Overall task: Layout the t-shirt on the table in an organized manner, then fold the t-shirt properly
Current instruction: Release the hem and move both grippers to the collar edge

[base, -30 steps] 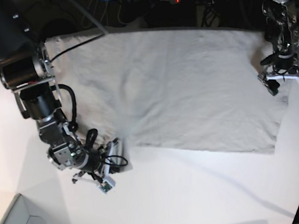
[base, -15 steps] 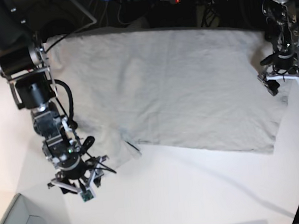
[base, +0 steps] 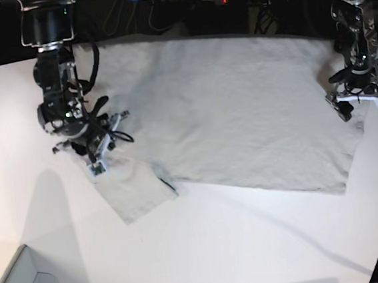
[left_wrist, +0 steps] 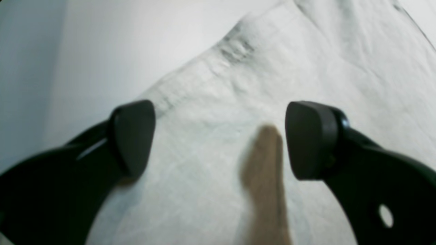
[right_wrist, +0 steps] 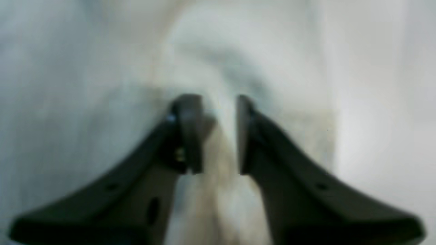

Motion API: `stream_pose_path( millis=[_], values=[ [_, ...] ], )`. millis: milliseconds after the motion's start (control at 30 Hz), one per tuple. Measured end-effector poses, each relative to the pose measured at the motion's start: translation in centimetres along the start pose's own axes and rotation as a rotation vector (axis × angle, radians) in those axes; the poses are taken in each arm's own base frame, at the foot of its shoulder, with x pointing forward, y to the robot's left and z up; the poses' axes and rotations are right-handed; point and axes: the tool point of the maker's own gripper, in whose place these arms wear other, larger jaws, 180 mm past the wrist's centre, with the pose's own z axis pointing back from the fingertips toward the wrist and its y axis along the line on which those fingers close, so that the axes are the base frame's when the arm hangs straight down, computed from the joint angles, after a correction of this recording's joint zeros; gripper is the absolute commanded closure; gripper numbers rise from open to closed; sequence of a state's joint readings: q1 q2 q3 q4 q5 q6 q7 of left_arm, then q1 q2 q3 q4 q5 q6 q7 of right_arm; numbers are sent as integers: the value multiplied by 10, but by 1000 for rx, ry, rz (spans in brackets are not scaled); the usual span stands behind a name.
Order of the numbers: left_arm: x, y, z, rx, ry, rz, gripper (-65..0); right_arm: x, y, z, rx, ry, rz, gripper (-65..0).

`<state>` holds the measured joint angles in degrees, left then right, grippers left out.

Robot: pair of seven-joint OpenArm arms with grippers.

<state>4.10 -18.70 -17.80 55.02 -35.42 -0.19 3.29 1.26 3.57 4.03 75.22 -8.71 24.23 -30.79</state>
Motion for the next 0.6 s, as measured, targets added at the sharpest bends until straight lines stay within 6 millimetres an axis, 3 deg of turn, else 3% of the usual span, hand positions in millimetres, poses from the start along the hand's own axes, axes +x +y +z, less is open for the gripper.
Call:
stream_pose_path(
  millis=[67,167,400,600],
  values=[
    [0,0,0,1,-3,3,-582,-12,4,-1,12,19,-2,0],
    [2,-3,-1,-2,-9,5,-582,-7,5,-13,33,-5,-34,-2],
    [9,-22,-12,-17,-15,47,-582,33,-15,-60,101,-129,-138,-4],
    [27,-34,-49,22,-26,115,-584,67,-48,-82,113,-153,-196,-5]
  ],
)
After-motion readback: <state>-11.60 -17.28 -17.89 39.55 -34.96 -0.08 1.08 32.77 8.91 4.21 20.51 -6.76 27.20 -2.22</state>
